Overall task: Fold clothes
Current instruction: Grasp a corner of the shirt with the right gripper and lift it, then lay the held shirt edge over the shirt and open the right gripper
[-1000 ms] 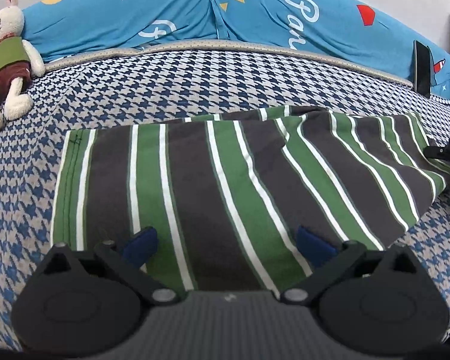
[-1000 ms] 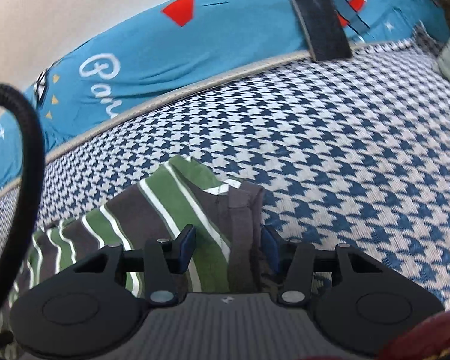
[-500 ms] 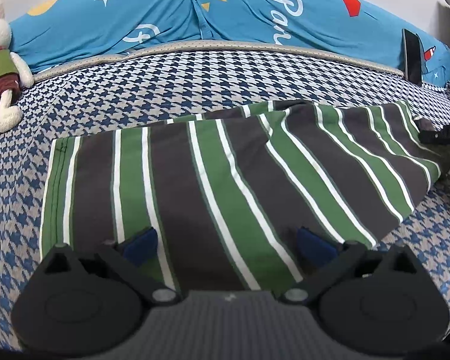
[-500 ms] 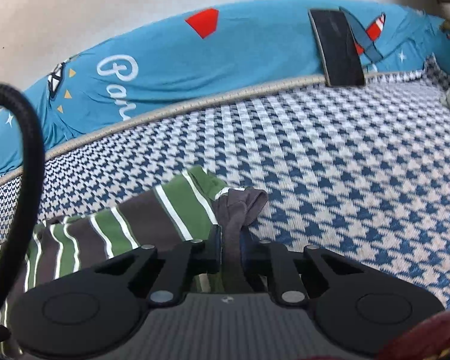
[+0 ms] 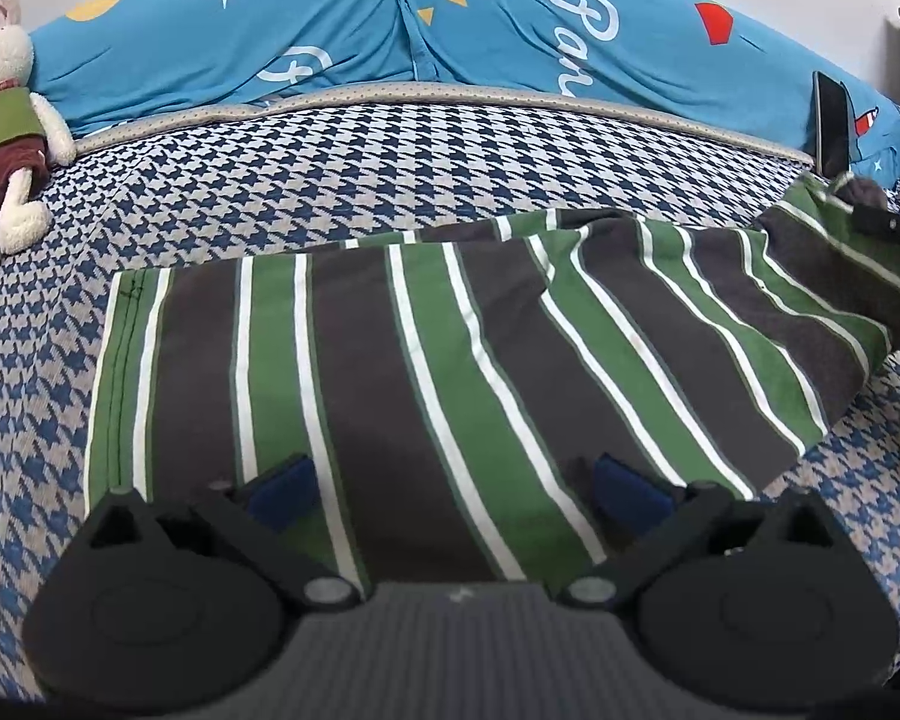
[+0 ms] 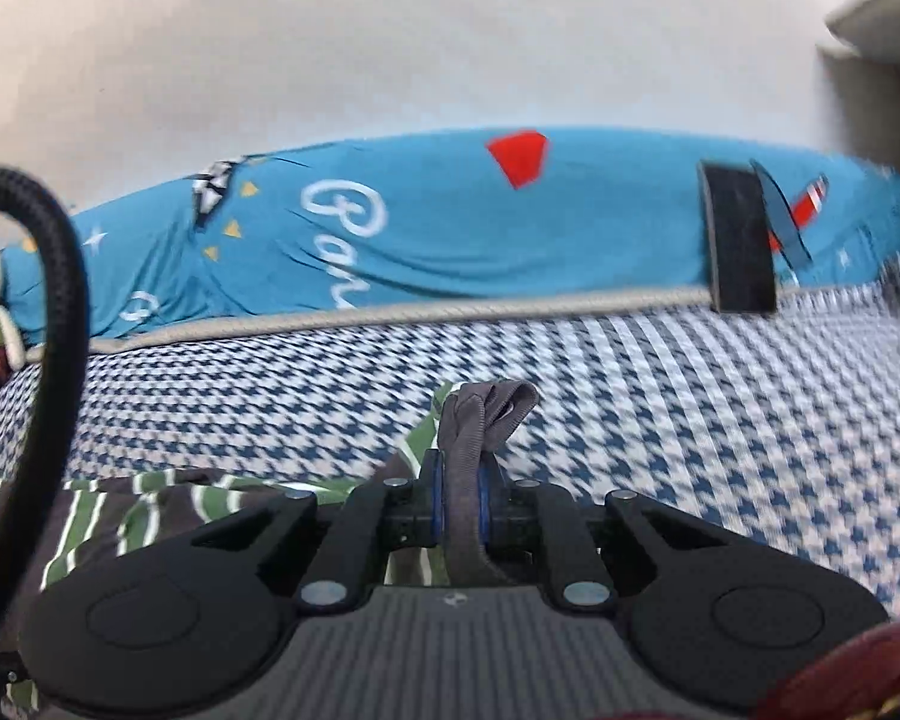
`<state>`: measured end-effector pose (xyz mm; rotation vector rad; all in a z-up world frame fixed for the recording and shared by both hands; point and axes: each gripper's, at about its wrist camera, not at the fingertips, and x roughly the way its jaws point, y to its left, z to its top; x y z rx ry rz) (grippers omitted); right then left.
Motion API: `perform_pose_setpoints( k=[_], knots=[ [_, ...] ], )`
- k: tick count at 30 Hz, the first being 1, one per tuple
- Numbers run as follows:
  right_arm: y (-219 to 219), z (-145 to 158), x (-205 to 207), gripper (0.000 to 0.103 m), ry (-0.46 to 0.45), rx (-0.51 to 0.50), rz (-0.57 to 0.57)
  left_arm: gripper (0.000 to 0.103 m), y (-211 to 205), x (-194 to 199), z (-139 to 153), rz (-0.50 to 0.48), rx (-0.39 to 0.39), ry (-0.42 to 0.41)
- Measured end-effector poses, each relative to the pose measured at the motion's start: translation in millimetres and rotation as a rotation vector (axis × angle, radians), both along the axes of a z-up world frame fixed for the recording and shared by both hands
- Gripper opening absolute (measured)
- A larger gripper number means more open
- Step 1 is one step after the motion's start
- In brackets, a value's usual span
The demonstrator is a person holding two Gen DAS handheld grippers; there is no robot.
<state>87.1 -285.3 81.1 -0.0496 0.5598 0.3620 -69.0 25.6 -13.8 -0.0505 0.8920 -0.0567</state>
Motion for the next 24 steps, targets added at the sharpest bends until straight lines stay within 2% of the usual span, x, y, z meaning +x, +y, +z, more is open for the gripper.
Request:
perform_pose_setpoints(
  k=[8, 11, 21, 24],
  knots=[
    [49.3, 14.0, -35.0, 0.013, -0.113, -0.053, 0.167, 0.103, 3.9, -0.8, 3.5, 0.029, -0.012, -0.009],
    [68.8, 10.6, -45.6, 0.013, -0.133, -0.092, 0.235, 0.103, 7.5, -0.8, 5.5, 0.046, -0.022, -0.006],
    [113.5, -23.2, -55.0, 0.013, -0.086, -0.226, 0.367, 0.103, 22.0, -1.5, 9.9, 0.1, -0.061, 0.007],
    [120.7, -39.5, -56.2, 0.013, -0.044, -0.279, 0.4, 0.103, 24.4, -2.8, 9.6, 0.104, -0.061, 0.009]
  ],
)
